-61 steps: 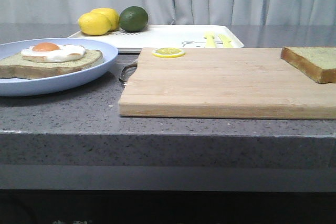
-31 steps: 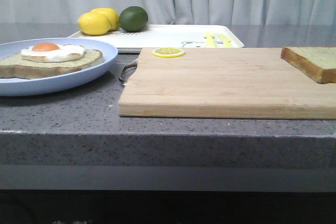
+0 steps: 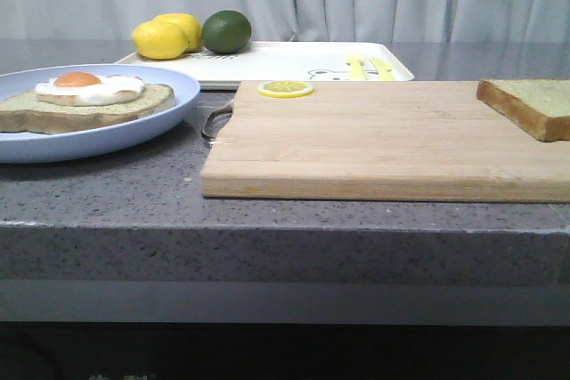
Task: Place bread and move sandwich to tray
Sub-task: 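Grasp the edge of the bread slice with the right gripper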
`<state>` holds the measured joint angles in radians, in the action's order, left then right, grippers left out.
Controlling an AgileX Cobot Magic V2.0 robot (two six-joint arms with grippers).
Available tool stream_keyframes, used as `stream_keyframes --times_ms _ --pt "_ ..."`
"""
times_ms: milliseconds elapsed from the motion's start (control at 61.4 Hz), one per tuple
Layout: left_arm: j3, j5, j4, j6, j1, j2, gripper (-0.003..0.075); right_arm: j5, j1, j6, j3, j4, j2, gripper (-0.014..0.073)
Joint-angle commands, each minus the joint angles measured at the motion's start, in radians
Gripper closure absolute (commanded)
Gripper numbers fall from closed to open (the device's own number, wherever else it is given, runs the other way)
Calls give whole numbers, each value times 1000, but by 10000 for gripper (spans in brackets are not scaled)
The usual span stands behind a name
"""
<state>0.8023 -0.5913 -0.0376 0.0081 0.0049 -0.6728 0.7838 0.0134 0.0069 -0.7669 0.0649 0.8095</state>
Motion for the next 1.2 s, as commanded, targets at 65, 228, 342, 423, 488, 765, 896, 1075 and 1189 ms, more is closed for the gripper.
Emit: stream_keyframes --times_ms 65,228,342,423,488,765,896,1075,1189 --pt "29 79 1 -8 -8 -4 208 -65 -5 -7 -34 0 30 36" --pt "29 92 -2 -8 -64 -4 211 -60 -5 -7 -37 37 70 36" --pt "29 99 8 -8 -128 -4 211 -20 -5 -7 -69 44 117 36" --pt "29 101 24 -8 -159 -4 211 29 -5 -7 -112 44 154 36" --pt "29 103 24 -8 -169 -4 211 79 -5 -7 -155 44 183 36" --pt "29 127 38 -8 -173 -4 211 270 -136 -7 -344 39 346 36" --pt "29 138 38 -8 -173 -4 211 328 -313 -85 -395 146 422 36" --pt "29 138 38 -8 -173 -4 232 398 -536 -263 -397 447 534 36" --pt "29 142 38 -8 -173 -4 259 447 -620 -358 -398 598 618 36"
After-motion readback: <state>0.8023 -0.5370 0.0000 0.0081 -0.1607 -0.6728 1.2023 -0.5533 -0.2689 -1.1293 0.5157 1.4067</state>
